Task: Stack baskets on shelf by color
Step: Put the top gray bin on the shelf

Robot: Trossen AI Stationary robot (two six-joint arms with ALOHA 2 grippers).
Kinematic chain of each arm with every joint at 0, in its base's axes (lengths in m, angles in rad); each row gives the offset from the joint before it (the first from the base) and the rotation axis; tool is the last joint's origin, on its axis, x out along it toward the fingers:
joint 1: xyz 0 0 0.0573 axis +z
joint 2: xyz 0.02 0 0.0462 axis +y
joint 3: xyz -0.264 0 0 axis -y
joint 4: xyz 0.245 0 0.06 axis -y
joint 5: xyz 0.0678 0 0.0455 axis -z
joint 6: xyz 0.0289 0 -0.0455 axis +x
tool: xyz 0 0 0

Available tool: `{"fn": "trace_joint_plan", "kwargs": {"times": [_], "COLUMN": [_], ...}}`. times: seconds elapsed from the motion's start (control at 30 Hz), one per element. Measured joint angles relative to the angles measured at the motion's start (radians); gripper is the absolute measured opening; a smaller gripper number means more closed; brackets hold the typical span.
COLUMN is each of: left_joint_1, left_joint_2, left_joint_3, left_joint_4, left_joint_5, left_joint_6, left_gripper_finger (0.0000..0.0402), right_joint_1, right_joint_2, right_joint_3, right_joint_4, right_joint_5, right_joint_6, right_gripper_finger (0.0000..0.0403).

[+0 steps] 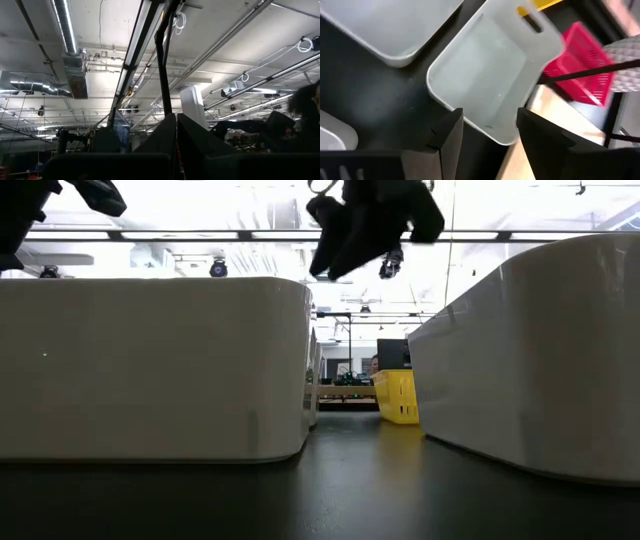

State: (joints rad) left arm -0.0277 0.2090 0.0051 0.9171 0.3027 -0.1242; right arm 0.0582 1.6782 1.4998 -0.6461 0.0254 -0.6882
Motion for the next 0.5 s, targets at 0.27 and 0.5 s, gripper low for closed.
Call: {"fn": "trace_joint_plan", "kwargs": {"times": [0.27,0.5], "left_joint_1": [0.0,0.0], "left_joint_2": [-0.001,-0.001], "left_joint_3": [0.0,0.0], "left_joint_4": [-0.001,0.001], "left_joint_5": [0.0,0.0], "left_joint_6": [0.0,0.001], "left_gripper_finger": [0.0,0.0], "right_joint_1": [0.0,-0.002], "right_joint_2": [0.087,0.162], "right_joint_3": [0.0,-0.001], "right_joint_4": [0.0,0.014], "right_joint_5": [-0.008,0.0], "right_joint_6": [-0.093,-0.182], "right_gripper_finger": [0.018,0.018]}}
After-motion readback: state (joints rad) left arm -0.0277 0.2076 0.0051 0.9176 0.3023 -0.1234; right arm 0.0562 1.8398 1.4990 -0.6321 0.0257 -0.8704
